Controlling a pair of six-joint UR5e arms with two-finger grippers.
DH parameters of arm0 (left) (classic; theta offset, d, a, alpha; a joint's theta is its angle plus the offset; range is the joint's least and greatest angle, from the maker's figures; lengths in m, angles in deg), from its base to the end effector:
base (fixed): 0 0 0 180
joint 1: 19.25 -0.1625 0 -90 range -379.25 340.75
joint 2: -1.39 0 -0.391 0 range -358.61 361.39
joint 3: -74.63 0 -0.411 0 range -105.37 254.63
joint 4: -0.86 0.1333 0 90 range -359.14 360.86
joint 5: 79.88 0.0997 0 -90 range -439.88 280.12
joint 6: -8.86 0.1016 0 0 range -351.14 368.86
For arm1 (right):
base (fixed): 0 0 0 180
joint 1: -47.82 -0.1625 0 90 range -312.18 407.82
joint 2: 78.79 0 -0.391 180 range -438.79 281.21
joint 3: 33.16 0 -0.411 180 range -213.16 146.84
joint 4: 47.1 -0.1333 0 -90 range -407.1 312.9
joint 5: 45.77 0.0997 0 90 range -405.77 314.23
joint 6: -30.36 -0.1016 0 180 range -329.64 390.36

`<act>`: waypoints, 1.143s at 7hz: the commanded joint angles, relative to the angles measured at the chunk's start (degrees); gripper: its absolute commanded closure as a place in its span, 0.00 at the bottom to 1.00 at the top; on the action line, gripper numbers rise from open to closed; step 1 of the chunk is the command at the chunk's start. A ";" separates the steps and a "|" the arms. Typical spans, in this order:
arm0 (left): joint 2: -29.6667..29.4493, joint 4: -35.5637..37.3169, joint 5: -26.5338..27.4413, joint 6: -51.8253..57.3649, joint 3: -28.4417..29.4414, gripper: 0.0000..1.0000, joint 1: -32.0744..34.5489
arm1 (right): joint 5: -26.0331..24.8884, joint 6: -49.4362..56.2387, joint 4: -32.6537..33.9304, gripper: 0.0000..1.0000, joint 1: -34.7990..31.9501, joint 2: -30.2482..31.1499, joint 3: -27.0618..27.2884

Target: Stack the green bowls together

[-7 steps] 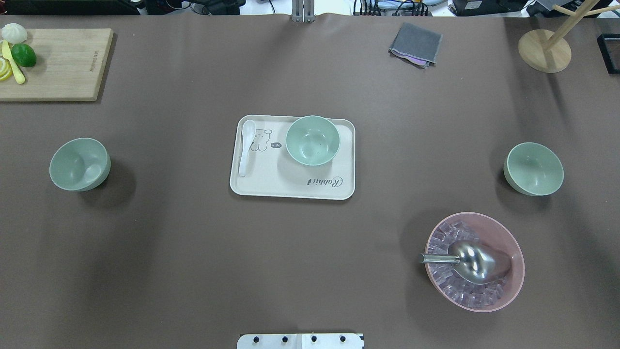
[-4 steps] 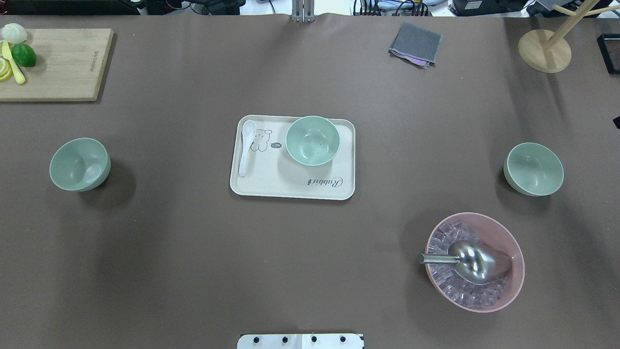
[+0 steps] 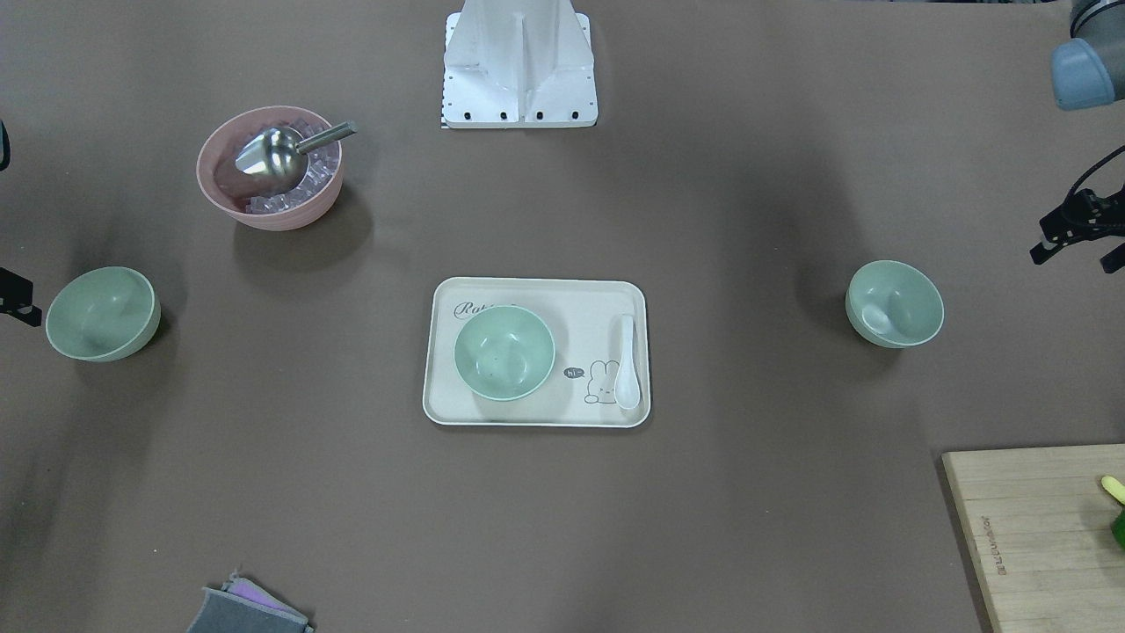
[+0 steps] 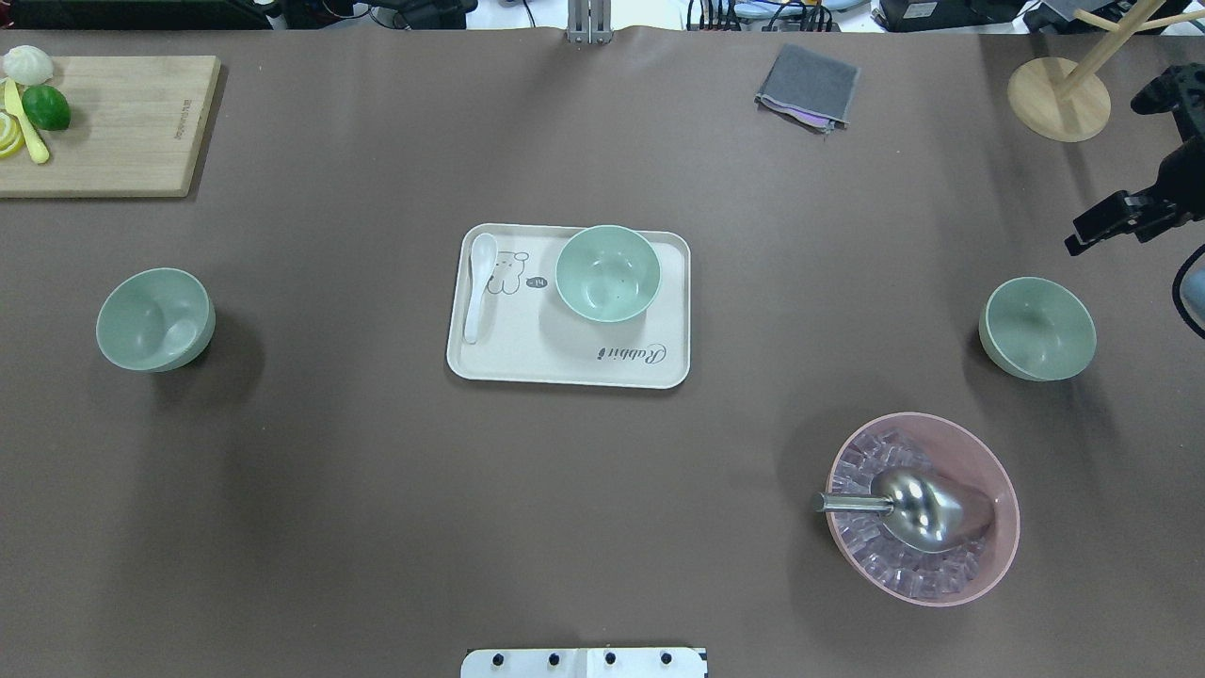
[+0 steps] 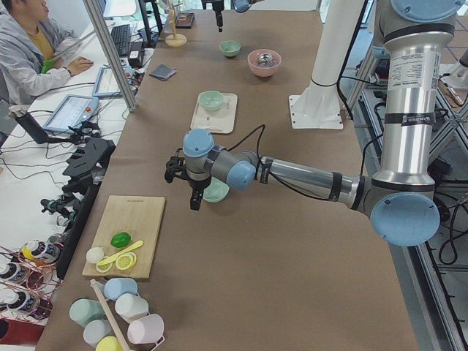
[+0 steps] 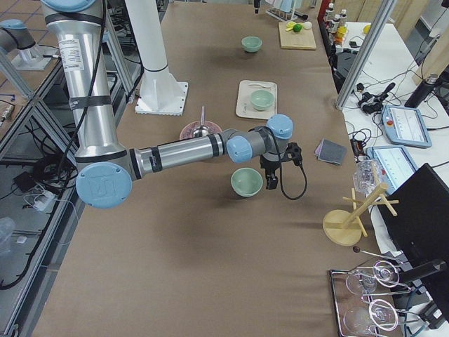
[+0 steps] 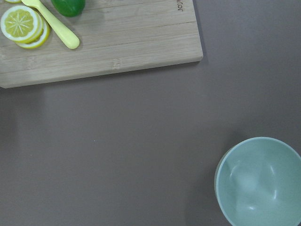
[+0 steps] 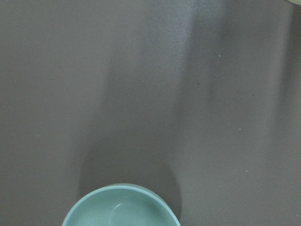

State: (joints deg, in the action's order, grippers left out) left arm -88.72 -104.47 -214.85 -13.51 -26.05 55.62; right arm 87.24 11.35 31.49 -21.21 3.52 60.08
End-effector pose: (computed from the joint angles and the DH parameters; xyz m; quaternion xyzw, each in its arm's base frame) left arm 0.0778 -0.5235 0.4972 0.0780 0.4199 0.0294 0.9037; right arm -0.1465 -0.5611 0.5029 0.0464 -0.3996 -0.0866 0.9114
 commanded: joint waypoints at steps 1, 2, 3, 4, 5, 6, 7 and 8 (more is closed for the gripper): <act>-1.11 0.04 -0.20 -1.71 0.13 0.02 -1.04 | -1.69 -4.55 -7.21 0.02 2.76 0.22 -4.89; -1.11 -0.05 -0.20 -3.10 0.05 0.02 -1.04 | -1.70 -4.55 -7.30 0.02 2.85 0.74 -5.25; -1.72 0.04 -0.20 -3.55 -0.04 0.02 -1.04 | -1.61 -4.28 -7.48 0.04 3.29 1.70 -4.74; -2.07 0.04 -0.20 -3.47 0.22 0.02 -1.04 | -1.61 -4.11 -10.61 0.07 4.25 3.36 -4.82; -2.16 -0.14 -0.20 -3.29 0.22 0.02 -1.04 | -1.70 -4.37 -15.34 0.10 4.70 5.90 -5.17; -2.34 -0.23 -0.20 -3.38 -0.13 0.02 -1.04 | -1.52 -4.63 -16.96 0.18 4.79 7.15 -5.00; -2.34 -0.14 -0.20 -3.47 -0.13 0.02 -1.04 | -1.44 -4.72 -16.97 0.31 4.79 7.25 -5.08; -2.34 -0.14 -0.20 -3.47 -0.22 0.02 -1.04 | -1.35 -5.24 -16.97 0.69 4.88 7.16 -4.91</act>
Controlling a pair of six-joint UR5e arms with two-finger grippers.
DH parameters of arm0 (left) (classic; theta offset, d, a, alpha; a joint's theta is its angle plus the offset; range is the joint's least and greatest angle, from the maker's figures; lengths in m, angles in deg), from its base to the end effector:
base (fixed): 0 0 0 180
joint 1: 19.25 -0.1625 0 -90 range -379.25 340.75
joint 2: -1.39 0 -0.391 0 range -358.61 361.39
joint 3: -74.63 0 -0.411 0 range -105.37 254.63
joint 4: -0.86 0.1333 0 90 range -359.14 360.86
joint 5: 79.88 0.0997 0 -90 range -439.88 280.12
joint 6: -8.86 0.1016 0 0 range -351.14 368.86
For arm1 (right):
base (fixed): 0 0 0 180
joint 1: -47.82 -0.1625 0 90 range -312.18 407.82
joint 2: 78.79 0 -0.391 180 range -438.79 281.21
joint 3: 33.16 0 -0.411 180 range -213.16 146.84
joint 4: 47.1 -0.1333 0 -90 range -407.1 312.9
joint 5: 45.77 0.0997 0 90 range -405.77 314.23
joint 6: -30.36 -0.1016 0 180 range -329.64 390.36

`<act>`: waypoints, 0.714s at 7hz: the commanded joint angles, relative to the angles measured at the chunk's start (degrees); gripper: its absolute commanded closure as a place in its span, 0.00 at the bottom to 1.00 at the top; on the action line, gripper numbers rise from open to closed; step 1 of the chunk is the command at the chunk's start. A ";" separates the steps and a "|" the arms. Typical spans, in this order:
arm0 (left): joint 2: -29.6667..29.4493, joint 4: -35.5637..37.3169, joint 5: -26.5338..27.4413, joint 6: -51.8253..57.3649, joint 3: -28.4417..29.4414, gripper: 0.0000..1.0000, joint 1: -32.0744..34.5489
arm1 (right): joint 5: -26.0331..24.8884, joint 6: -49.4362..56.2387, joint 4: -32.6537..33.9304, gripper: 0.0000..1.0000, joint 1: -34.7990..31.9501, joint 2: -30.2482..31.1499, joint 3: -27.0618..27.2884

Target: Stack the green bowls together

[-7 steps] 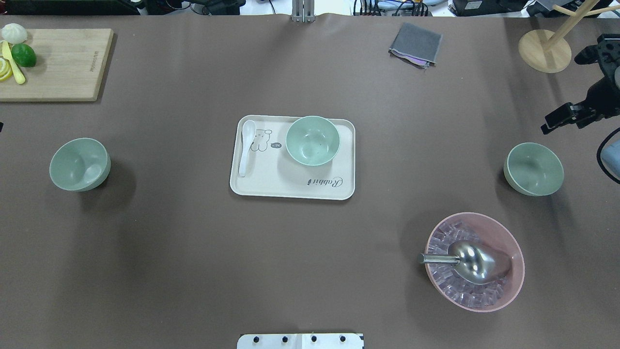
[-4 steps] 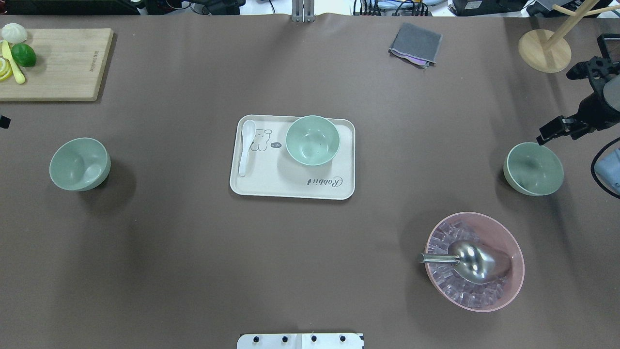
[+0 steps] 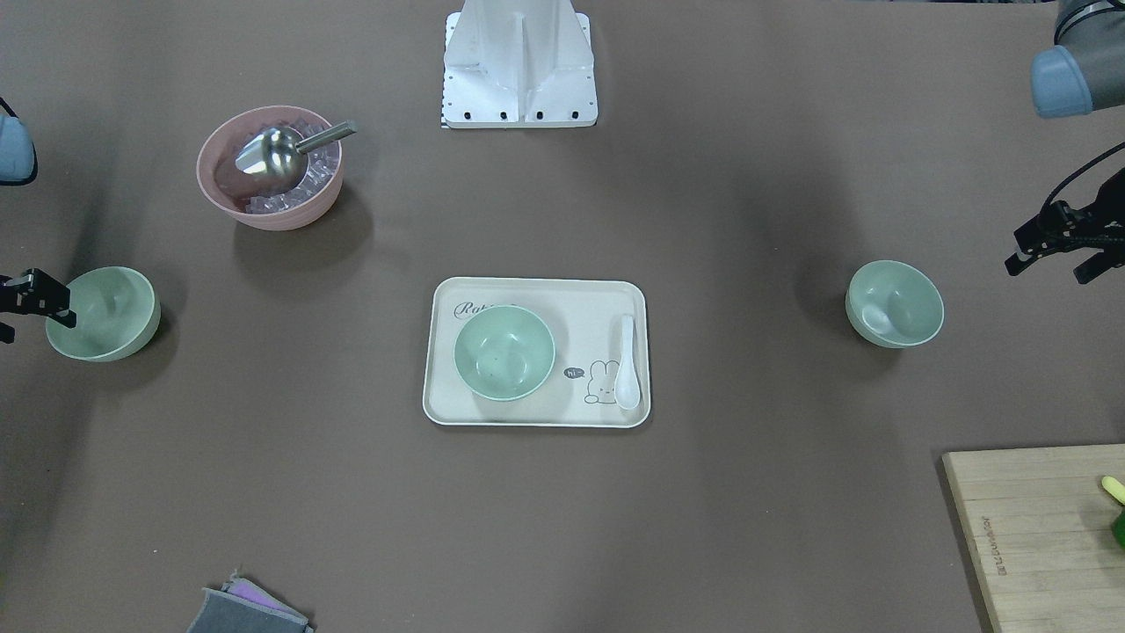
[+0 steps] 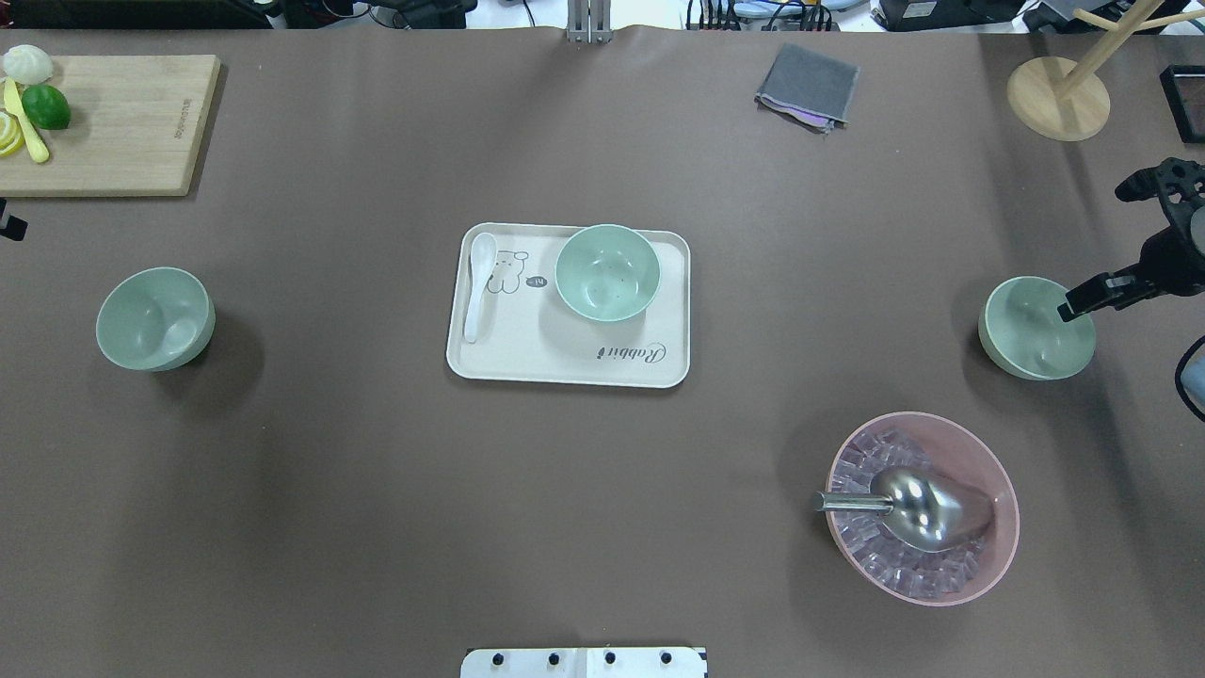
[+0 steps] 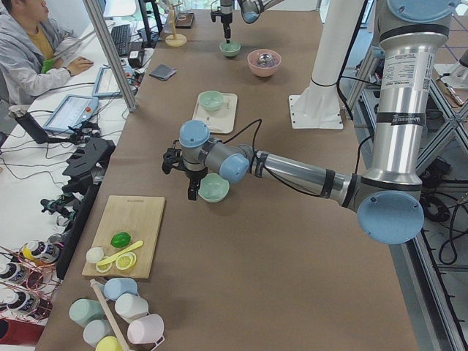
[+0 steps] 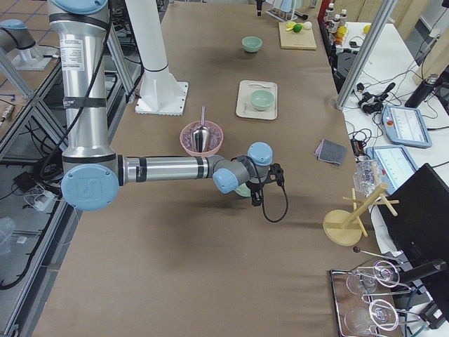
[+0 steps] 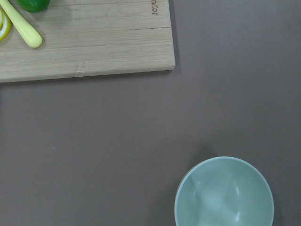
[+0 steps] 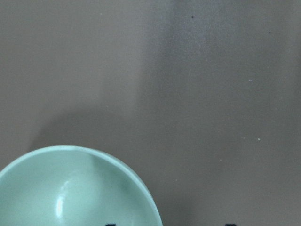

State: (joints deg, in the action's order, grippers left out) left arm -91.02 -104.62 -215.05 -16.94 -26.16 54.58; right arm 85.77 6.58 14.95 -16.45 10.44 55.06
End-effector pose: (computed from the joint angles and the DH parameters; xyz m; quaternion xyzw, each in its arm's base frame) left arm 0.0911 -0.5342 0.4743 0.0803 0.4293 0.0197 0.8994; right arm -0.1748 -0.5147 0.5833 0.0534 -0.4044 -0.0981 0.9078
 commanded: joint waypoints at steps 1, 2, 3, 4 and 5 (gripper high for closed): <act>0.05 0.02 -0.09 -0.04 -0.10 0.02 0.00 | -0.06 -1.17 -0.43 0.77 0.37 0.24 -0.23; 0.05 0.10 -0.09 -0.12 -0.19 0.02 0.09 | 0.03 -1.44 -0.43 0.79 0.37 0.24 0.02; 0.05 0.02 0.00 -0.21 -0.19 0.02 0.09 | 0.20 -3.53 -0.43 1.00 0.37 0.15 0.81; 0.22 0.10 0.00 -0.13 -0.28 0.02 0.09 | 0.29 -4.68 -0.43 1.00 0.37 -0.37 0.99; 0.14 0.10 0.00 -0.21 -0.37 0.02 0.09 | 0.38 -4.96 -0.43 1.00 0.37 -0.55 1.17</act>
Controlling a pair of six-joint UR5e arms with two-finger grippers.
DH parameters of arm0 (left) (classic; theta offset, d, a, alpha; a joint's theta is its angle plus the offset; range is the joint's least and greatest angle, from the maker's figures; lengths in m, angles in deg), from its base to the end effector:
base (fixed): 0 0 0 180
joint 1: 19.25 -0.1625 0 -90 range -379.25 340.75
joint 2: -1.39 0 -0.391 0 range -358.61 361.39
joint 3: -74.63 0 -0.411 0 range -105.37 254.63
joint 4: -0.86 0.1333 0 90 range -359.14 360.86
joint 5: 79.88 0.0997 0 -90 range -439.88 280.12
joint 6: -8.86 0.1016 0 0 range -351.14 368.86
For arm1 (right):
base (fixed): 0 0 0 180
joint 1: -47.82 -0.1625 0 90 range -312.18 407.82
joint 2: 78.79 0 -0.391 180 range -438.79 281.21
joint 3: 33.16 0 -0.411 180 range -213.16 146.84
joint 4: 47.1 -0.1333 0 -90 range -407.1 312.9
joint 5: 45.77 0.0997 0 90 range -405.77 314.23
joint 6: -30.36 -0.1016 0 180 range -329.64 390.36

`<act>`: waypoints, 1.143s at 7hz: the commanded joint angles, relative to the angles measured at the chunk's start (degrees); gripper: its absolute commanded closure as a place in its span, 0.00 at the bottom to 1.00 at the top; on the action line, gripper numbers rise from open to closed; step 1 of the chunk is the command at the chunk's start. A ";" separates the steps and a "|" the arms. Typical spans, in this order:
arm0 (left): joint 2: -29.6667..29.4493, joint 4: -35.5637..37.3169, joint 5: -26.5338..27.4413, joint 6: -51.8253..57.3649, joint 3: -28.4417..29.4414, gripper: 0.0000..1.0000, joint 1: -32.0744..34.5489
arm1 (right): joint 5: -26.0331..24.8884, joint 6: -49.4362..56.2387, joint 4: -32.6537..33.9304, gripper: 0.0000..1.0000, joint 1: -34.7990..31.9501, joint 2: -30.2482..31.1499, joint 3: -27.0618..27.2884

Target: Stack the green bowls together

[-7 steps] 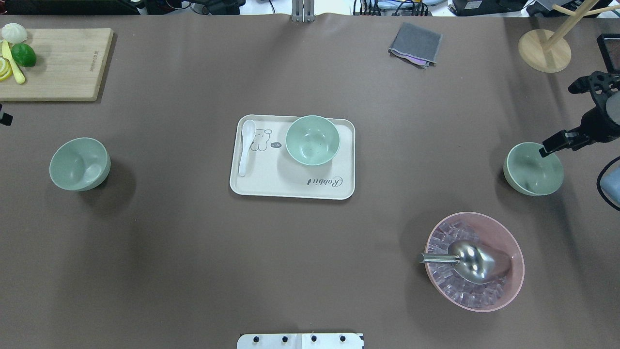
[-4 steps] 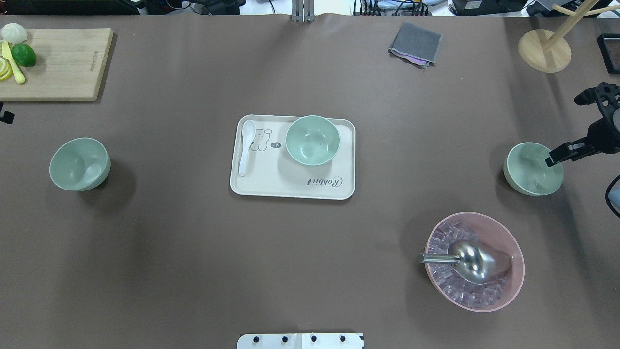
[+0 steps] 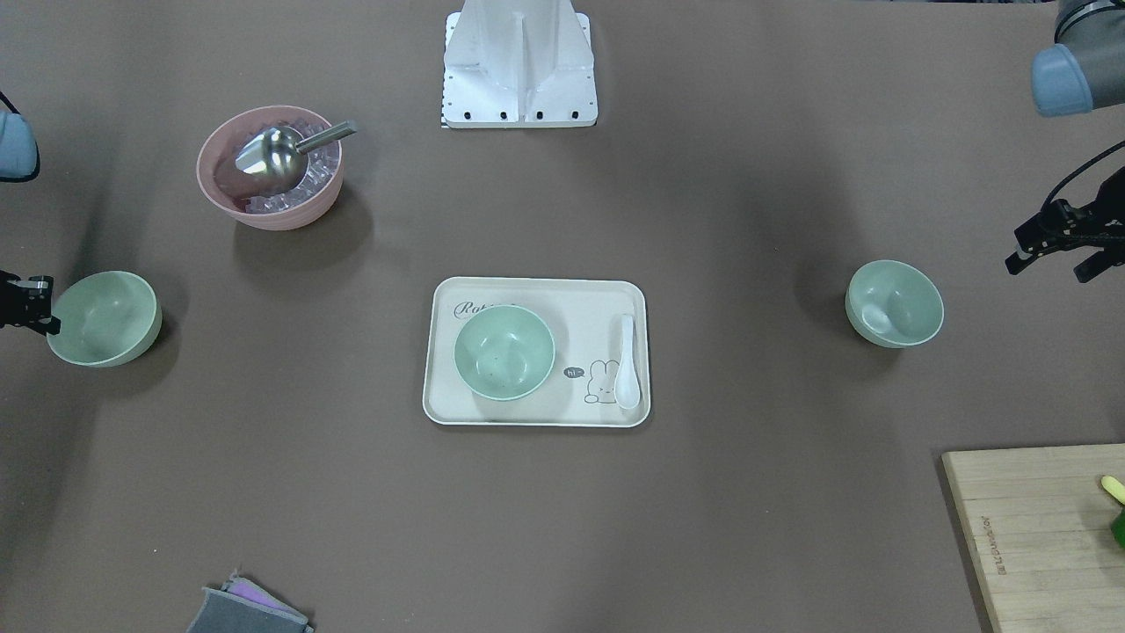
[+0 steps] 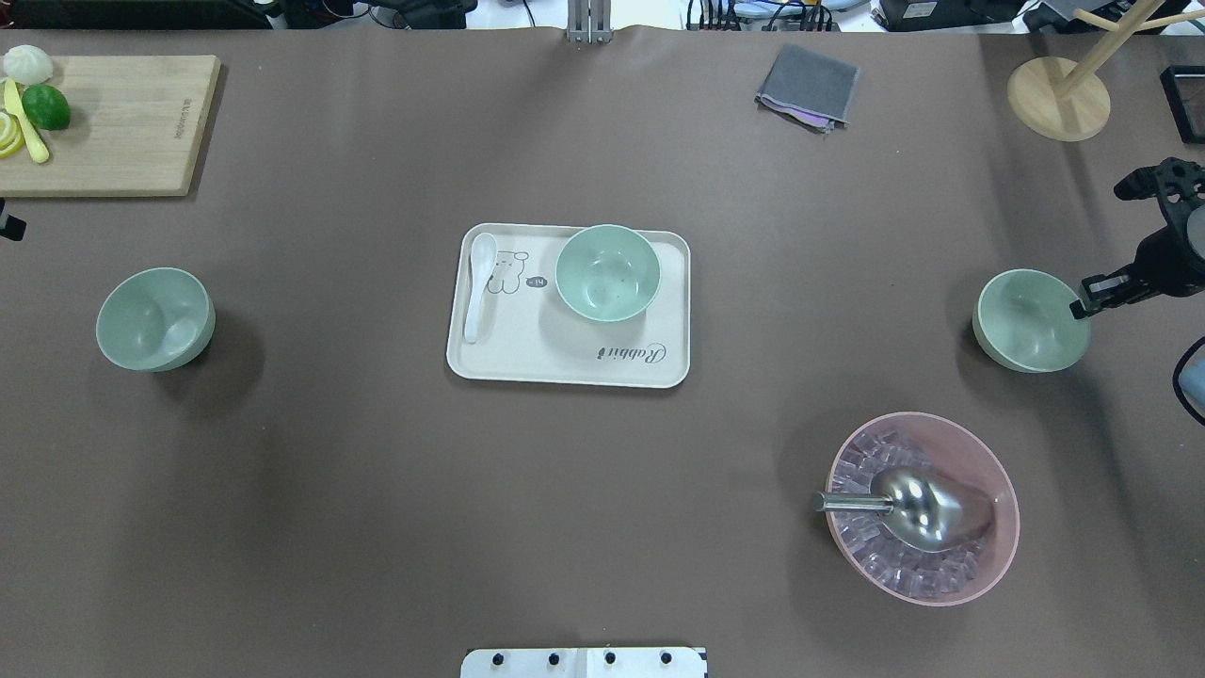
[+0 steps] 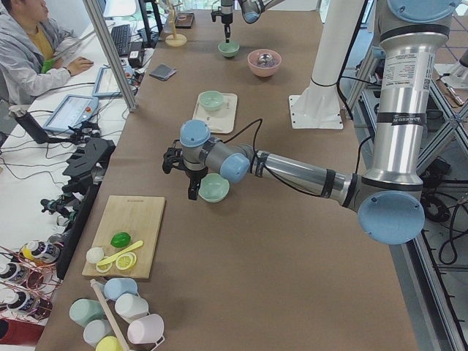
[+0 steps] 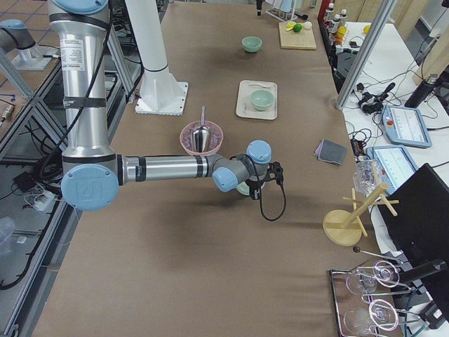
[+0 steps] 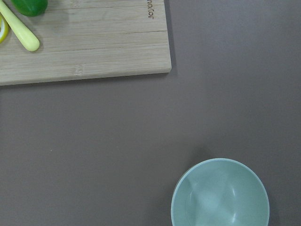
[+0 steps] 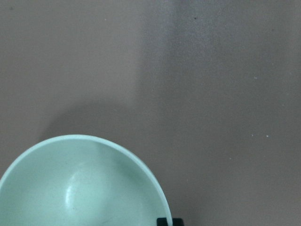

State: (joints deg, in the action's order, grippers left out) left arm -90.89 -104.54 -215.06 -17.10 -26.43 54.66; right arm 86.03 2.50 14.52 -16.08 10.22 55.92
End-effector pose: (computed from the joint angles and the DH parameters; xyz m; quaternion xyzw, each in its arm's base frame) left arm 0.0901 -0.5332 0.4732 0.0804 0.4296 0.0180 0.8993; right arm -0.1793 -0.5151 0.5720 0.0477 -0.4123 -0.0737 0.9068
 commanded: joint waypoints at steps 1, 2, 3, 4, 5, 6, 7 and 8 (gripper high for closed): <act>0.00 0.03 0.01 -0.05 -0.10 0.02 0.01 | 0.47 -2.27 0.08 1.00 0.00 -0.42 1.79; 0.08 -0.24 0.10 -0.31 -0.10 0.02 0.01 | 1.35 -6.90 0.61 1.00 0.09 -0.77 5.11; 0.35 -1.11 0.36 -0.93 0.17 0.02 0.01 | 2.83 -16.08 1.48 1.00 0.18 -5.03 6.79; 0.44 -1.12 0.54 -1.63 0.52 0.02 -0.16 | 2.76 -24.35 1.49 1.00 2.88 -9.86 6.81; 0.09 -1.03 0.54 -1.72 1.22 0.02 -1.38 | 1.72 -32.79 1.75 1.00 6.65 -15.22 6.46; 0.00 -1.12 0.54 -2.42 2.27 0.03 -3.14 | -0.99 -40.35 2.45 1.00 10.16 -19.97 6.46; 0.00 -1.12 0.54 -3.82 2.80 0.05 -6.03 | -5.46 -45.74 3.33 1.00 14.38 -23.93 6.11; -0.09 -1.29 0.54 -3.92 4.02 0.07 -6.66 | -8.81 -48.49 6.73 1.00 16.51 -27.89 6.11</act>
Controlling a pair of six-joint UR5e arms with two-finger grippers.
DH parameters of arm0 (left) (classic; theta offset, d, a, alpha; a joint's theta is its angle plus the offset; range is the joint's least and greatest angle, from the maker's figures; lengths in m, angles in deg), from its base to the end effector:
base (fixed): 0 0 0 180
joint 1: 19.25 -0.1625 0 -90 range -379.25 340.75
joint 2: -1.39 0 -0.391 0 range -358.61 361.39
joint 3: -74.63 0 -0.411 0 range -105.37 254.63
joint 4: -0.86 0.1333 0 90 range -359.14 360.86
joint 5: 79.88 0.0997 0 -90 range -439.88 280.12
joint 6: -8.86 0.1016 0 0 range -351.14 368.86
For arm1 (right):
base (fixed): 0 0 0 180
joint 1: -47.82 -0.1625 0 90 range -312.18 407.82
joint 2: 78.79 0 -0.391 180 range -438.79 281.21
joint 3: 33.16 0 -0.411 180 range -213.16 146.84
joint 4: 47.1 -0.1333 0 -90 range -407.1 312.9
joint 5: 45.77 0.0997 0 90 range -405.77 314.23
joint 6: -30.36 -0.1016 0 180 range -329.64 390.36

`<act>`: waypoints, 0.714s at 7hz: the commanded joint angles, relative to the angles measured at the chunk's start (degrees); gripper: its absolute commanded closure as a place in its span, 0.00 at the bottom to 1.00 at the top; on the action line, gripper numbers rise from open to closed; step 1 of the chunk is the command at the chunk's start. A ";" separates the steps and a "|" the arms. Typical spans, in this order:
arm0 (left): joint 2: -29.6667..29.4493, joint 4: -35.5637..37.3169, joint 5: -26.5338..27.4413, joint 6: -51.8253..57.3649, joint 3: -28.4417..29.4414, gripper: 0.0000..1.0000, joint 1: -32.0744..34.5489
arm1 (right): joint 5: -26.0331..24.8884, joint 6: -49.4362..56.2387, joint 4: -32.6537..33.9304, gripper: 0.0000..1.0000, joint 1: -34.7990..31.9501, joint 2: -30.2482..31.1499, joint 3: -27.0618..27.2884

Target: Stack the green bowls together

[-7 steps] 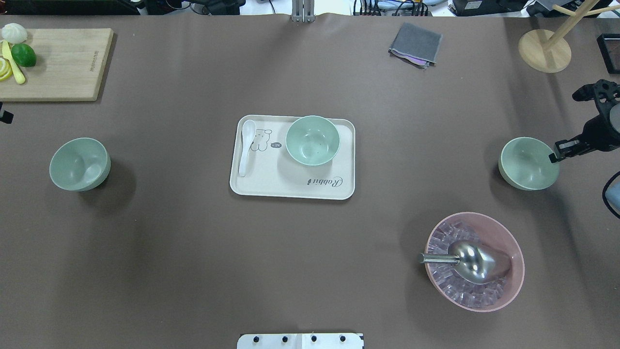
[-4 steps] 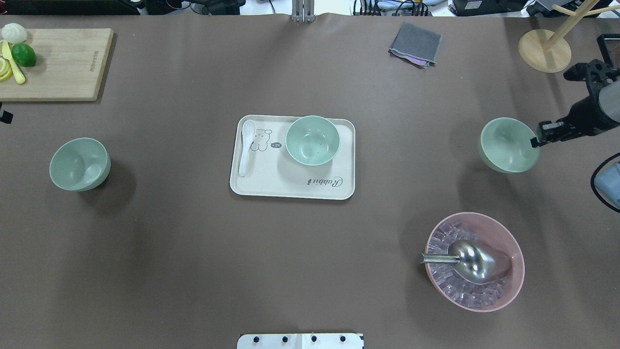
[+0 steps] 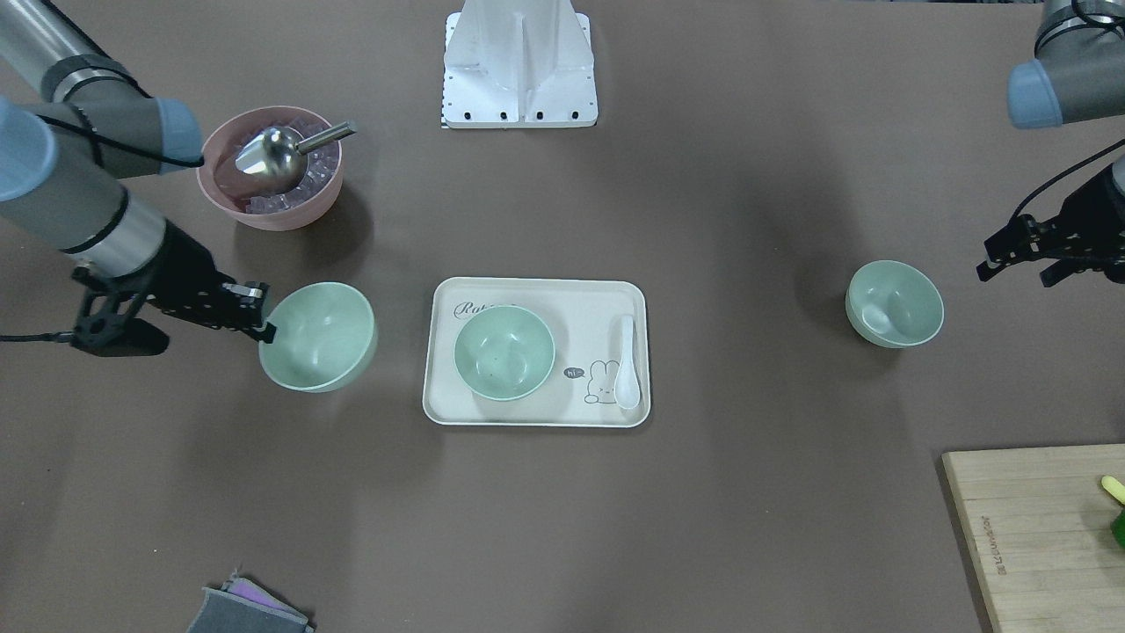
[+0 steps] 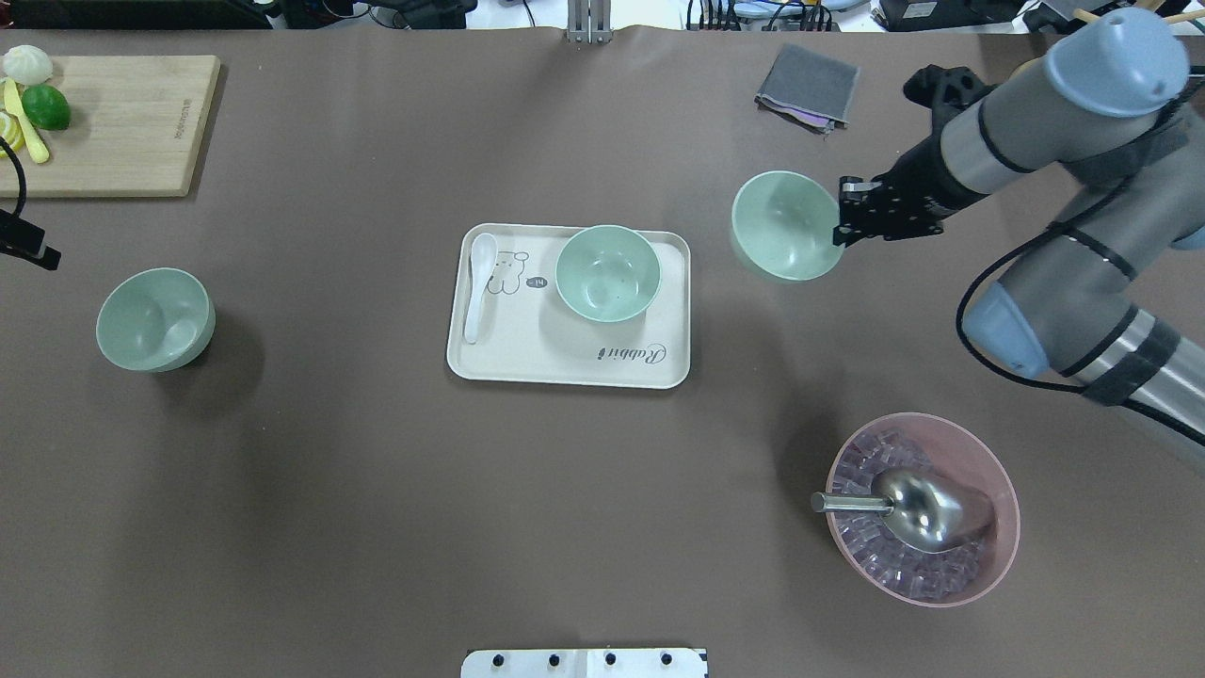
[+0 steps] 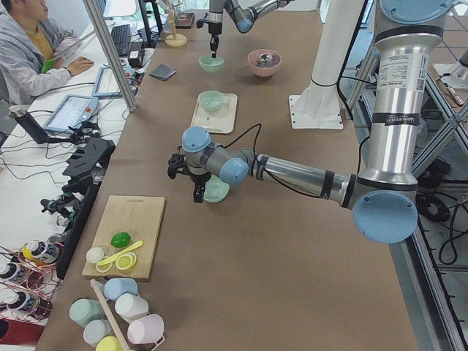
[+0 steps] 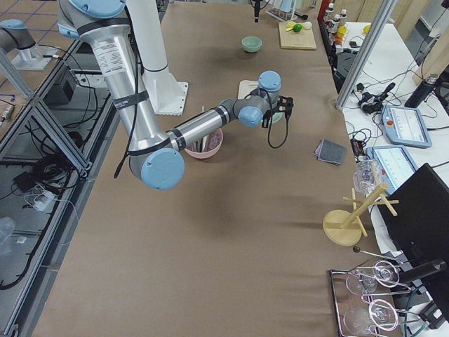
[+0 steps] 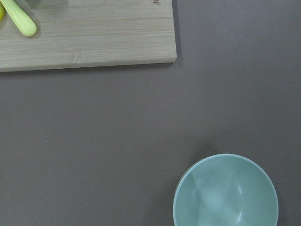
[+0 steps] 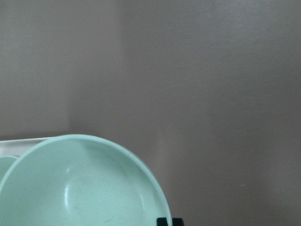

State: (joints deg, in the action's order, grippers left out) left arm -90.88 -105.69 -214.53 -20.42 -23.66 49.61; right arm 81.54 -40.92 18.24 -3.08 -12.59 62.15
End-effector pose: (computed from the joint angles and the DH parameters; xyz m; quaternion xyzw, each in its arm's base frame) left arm 0.1375 -0.5271 0.4968 0.0389 0.4265 0.0250 0.9033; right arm -0.3486 -0.5427 0.2876 0.0103 -0.5146 0.0952 0.8520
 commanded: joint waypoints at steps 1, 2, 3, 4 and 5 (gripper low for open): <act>-0.18 -0.58 0.09 -0.69 2.57 0.11 -3.45 | -4.61 -6.49 4.86 1.00 4.66 -7.38 -0.12; -0.62 -1.37 0.00 -0.95 3.54 0.12 -4.69 | -7.05 -9.55 4.88 1.00 6.58 -8.97 -0.21; -1.67 -1.55 0.00 -0.95 5.20 0.14 -4.78 | -10.04 -11.58 4.97 1.00 8.26 -10.73 -0.82; -2.55 -1.55 0.00 -1.04 6.17 0.15 -5.05 | -11.63 -12.39 4.88 1.00 9.75 -11.44 -1.87; -3.16 -1.55 0.00 -1.04 7.05 0.15 -5.92 | -13.65 -14.31 4.88 1.00 11.07 -13.36 -3.18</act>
State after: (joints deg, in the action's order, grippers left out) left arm -93.16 -107.18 -214.52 -21.41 -17.82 44.52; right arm 70.43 -53.10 23.11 6.19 -23.93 60.41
